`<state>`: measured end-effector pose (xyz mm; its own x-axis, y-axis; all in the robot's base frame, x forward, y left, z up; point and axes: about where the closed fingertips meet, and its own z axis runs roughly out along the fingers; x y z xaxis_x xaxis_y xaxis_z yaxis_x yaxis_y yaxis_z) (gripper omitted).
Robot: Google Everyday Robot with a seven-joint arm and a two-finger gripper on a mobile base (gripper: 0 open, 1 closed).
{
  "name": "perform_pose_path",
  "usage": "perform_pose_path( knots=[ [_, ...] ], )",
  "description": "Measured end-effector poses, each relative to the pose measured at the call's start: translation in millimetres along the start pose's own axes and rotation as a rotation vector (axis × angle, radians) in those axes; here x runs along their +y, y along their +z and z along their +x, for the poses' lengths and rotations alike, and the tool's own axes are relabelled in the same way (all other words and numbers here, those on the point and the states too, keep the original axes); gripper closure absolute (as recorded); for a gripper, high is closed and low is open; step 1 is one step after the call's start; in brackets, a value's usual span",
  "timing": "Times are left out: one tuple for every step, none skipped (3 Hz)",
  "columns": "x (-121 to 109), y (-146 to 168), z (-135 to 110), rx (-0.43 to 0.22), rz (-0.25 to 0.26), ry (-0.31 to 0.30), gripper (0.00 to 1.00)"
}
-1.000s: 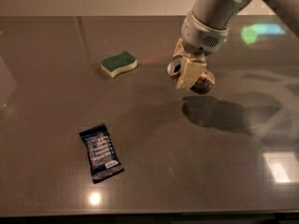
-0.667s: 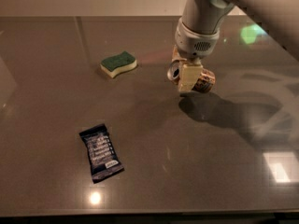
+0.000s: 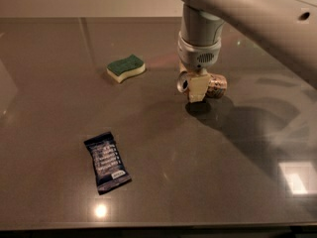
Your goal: Knock orange can over
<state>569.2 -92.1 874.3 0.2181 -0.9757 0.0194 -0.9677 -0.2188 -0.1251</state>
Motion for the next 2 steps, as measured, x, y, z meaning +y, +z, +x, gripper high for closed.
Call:
perform_pose_path(
  knots=[
    [-1.9,10.9,-4.0,0.032,-0.012,-0.032,0.36],
    [-2.4,18.2,-10.4,0.040,-0.022,-0.055,0.12]
  ],
)
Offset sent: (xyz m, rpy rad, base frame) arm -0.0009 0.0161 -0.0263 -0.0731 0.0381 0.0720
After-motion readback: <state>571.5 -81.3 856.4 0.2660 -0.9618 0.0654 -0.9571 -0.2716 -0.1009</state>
